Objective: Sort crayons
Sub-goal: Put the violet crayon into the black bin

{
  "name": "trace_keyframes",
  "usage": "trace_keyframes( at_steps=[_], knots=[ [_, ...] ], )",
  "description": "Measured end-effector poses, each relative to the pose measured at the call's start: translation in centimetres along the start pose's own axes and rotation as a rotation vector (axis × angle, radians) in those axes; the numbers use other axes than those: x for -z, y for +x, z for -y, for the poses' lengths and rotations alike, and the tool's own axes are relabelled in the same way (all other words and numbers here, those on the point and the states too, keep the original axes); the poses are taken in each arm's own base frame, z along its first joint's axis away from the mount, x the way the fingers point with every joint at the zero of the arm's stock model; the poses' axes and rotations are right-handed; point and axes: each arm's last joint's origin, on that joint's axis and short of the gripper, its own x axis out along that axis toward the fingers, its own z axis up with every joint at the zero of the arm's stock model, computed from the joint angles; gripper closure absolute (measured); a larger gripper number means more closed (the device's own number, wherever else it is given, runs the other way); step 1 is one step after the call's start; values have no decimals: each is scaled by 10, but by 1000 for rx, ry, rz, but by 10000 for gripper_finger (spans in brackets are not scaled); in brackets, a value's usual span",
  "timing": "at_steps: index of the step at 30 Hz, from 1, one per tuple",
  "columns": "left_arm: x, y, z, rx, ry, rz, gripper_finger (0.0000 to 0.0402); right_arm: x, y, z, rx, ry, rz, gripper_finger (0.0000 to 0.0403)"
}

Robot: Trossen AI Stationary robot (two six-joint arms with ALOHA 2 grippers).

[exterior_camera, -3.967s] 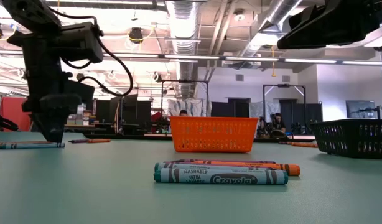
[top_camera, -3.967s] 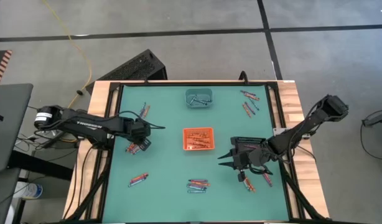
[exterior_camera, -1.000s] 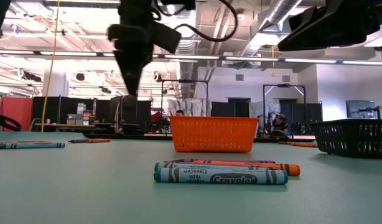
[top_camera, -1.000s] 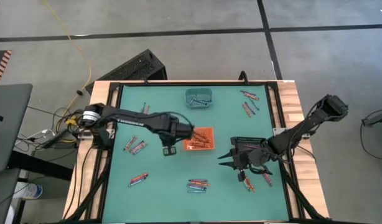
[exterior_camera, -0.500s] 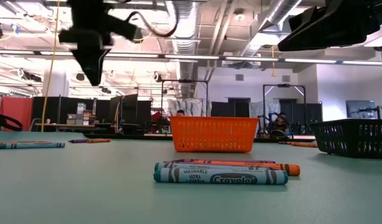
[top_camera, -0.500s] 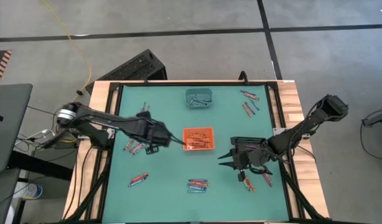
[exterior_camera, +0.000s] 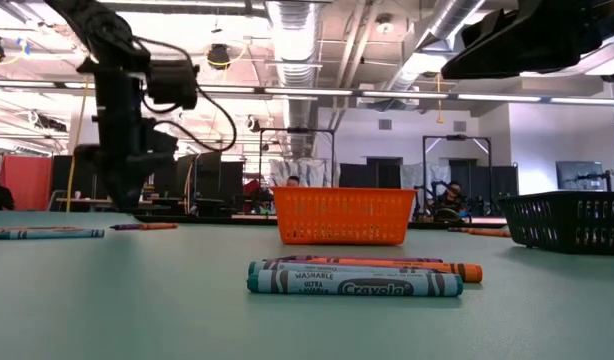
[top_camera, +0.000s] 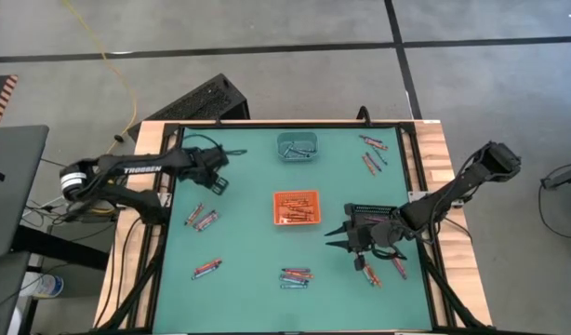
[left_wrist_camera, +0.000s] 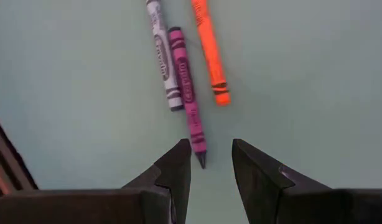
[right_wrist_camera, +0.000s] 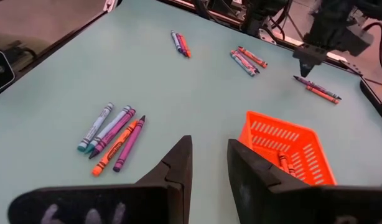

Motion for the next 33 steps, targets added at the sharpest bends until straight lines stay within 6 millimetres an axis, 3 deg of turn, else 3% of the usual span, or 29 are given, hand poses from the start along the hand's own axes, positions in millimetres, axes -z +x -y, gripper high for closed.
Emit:
trace_keyframes(
  at_steps=[12,21,24,29,33],
  knots=[
    [-4,7,-8,14,-52,19,294,2,0,0,-2,-12,-21,303],
    [11,32,-8,-13,-41,-6,297,2,0,0,-1,-11,-19,303],
    [12,32,-7,-11,-20,2,316,2,0,0,1,-8,-15,303],
    [11,31,-6,1,-15,11,384,2,1,1,4,-6,-17,303],
    [10,30,-6,-3,-38,25,389,2,1,1,2,-4,-16,303]
  ],
)
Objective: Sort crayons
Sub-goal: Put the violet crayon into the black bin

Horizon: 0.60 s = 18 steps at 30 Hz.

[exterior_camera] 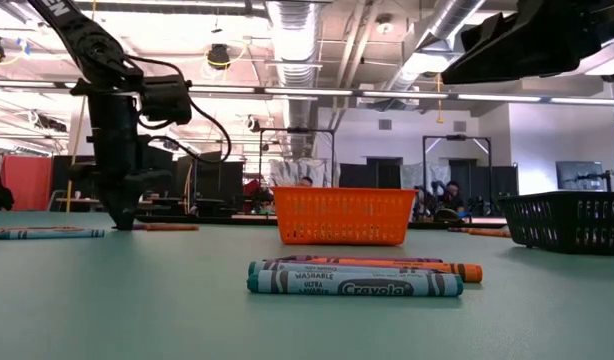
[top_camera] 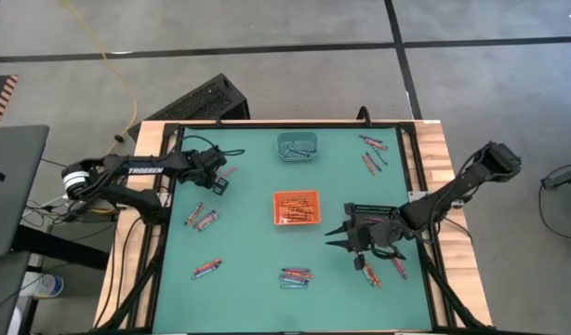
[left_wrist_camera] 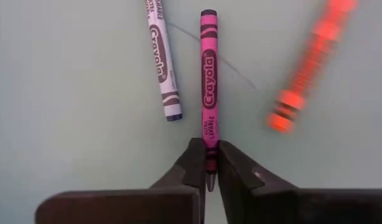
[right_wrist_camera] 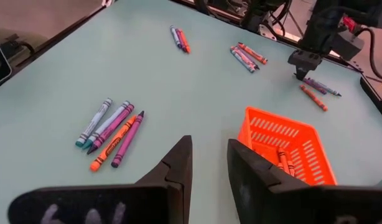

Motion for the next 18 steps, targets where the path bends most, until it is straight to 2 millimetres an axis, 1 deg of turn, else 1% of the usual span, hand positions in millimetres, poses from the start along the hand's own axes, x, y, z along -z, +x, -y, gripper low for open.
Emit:
trace_keyframes(
  at_steps=[4,5,8,10,14,18],
  knots=[
    [-5,-6,1,-5,-8,35,385,0,0,-1,-21,0,2,303],
    [-8,-8,2,-12,-13,63,384,0,0,-1,-21,0,2,303],
    [-22,-23,13,66,-25,183,384,0,0,-1,-22,0,2,303],
    [-25,-30,24,168,1,230,384,0,0,-1,-22,-1,2,303],
    [-34,-52,57,470,61,383,384,0,0,-1,-22,-2,2,303],
    [-30,-73,89,718,100,510,386,0,0,-1,-21,-2,3,303]
  ],
)
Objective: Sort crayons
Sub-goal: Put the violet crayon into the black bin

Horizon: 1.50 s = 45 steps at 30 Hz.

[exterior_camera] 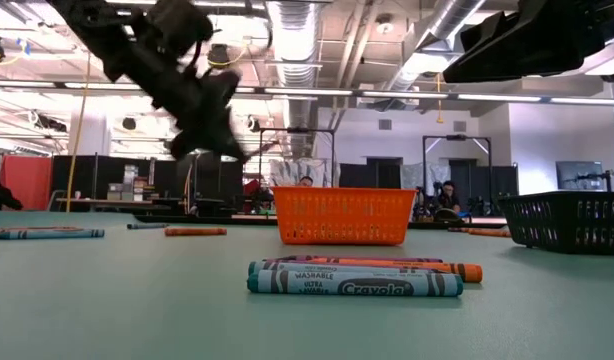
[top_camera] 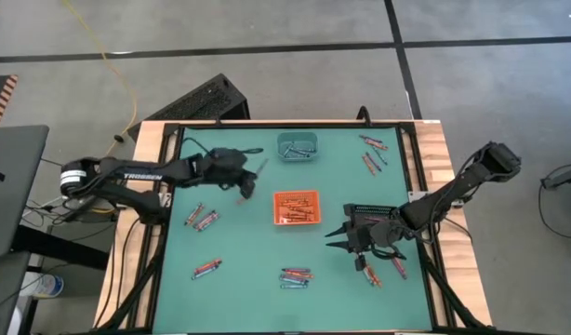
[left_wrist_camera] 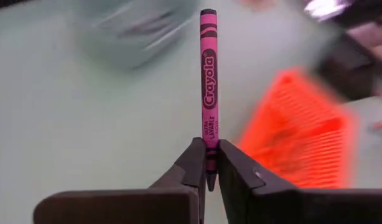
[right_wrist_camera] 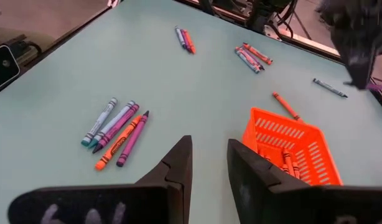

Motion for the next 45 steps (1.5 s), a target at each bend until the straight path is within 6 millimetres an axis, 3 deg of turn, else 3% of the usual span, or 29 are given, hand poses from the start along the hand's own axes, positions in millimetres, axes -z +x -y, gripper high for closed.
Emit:
trace_keyframes(
  at_steps=[5,8,13,16,23,29,36,45],
  knots=[
    [4,5,36,167,16,116,396,-5,0,0,5,-11,46,303],
    [9,24,53,196,34,113,397,-13,-1,1,15,-34,123,303],
    [13,79,86,269,143,7,398,-20,-5,-5,2,-83,192,303],
    [5,112,113,379,253,-11,399,-19,-10,-16,-36,-151,190,303],
    [-13,188,153,410,407,-49,399,-27,-43,-48,-5,-285,275,319],
    [-25,235,180,456,489,-110,395,-27,-63,-69,7,-354,298,340],
    [-27,261,191,465,507,-150,390,-24,-71,-78,-18,-399,304,351],
    [-28,262,197,478,499,-132,380,-25,-70,-76,-5,-401,306,353]
  ],
)
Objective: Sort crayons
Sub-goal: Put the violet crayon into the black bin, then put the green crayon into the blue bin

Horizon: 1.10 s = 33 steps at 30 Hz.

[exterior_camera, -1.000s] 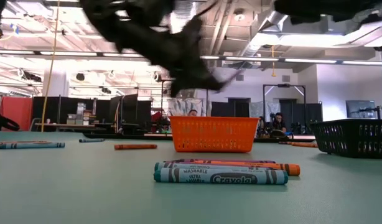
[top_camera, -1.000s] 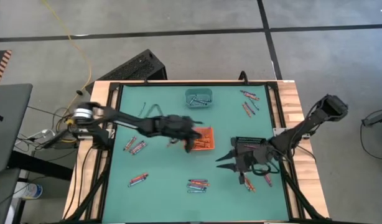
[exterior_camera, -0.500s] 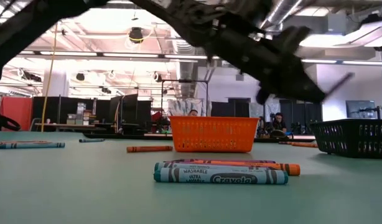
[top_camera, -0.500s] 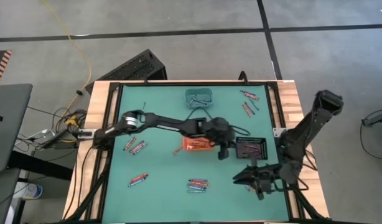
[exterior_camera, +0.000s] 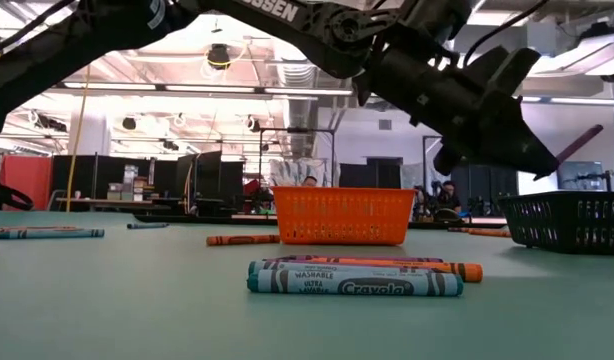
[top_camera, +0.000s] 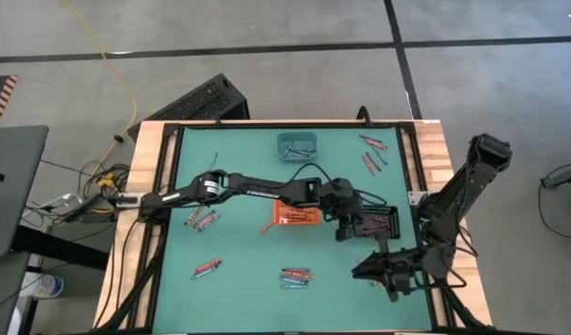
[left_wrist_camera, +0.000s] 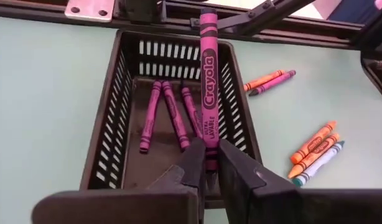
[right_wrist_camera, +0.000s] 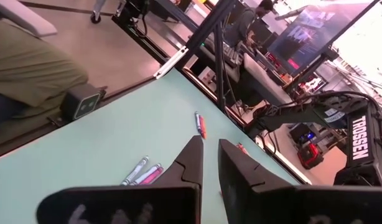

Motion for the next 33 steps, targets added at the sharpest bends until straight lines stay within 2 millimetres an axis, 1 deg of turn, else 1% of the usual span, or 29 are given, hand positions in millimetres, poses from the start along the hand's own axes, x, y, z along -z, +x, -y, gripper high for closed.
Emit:
trace_keyframes(
  at_steps=[2,10,12,14,16,19,22,24,26,30,31,32,33],
  knots=[
    [-1,0,1,33,-1,5,366,0,1,1,3,1,-2,353],
    [2,-3,0,36,-27,-46,288,1,1,1,2,1,-3,353],
    [-2,-10,-2,20,-38,-90,276,1,1,1,0,0,-2,353],
    [-8,-22,-4,-60,-56,-152,270,1,1,1,-1,0,-3,353],
    [-19,-41,-4,-186,-47,-216,268,2,1,1,-2,1,-10,353],
    [-36,-74,0,-404,28,-324,271,3,3,2,3,14,-13,353],
    [-45,-112,13,-604,119,-458,273,8,7,6,20,51,-36,353],
    [-52,-141,22,-727,174,-541,274,12,12,11,50,101,-56,353],
    [-59,-173,32,-855,199,-603,274,17,18,19,89,150,-83,353],
    [-65,-232,48,-1112,202,-679,274,31,31,41,192,204,-149,353],
    [-67,-244,52,-1181,196,-659,274,35,34,48,219,211,-171,353],
    [-69,-253,57,-1234,186,-601,274,38,36,56,246,223,-200,353],
    [-70,-264,62,-1257,192,-561,274,42,38,65,270,237,-242,354]
  ],
)
